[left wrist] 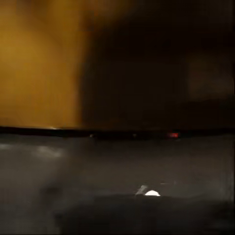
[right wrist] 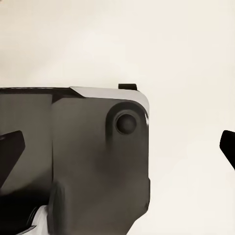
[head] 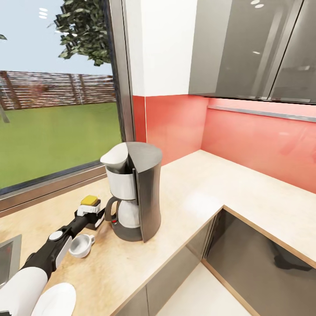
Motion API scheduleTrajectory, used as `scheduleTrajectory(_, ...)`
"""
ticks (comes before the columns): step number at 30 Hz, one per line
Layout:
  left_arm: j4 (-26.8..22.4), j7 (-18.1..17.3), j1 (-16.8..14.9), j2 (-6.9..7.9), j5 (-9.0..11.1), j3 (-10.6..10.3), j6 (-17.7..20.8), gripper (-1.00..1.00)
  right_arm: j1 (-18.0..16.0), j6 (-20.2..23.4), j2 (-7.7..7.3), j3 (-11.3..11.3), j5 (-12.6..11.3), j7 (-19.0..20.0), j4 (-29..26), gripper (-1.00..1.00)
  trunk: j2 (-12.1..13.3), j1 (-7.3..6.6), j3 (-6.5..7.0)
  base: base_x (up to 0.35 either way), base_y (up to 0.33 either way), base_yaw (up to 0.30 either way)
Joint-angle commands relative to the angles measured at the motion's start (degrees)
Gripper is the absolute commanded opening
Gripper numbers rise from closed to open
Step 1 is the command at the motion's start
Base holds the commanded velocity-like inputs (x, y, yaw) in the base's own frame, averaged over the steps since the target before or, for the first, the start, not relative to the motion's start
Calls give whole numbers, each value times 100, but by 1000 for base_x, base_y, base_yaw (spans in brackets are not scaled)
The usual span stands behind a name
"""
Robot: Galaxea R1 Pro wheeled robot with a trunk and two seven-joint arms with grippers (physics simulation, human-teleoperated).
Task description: Set up a coffee station on the kitchen countertop: keep the coffee maker on the countertop, move the bottle of coffee from the kitchen shelf to the counter next to the coffee maker, place a paper coffee filter on top of the coffee maker, put the saucer next to the coffee maker with the coffee cup on the saucer, and place the electric kettle next to the coffee maker.
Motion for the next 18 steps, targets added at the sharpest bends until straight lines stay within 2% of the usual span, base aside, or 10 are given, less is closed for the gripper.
scheduleTrajectory(1,5,-46,-6,0,38,12,-1,100,-4,-17,2,3,7,-22,4,100,-12,3,-12,0,0,0)
scheduleTrajectory(12,-184,-47,-6,1,35,-4,2,100,-4,-16,2,3,7,-22,4,100,-12,3,-12,0,0,0)
scheduleTrajectory(18,-205,-45,-6,1,39,-5,10,100,-4,-17,2,3,7,-22,4,100,-12,3,-12,-277,73,0)
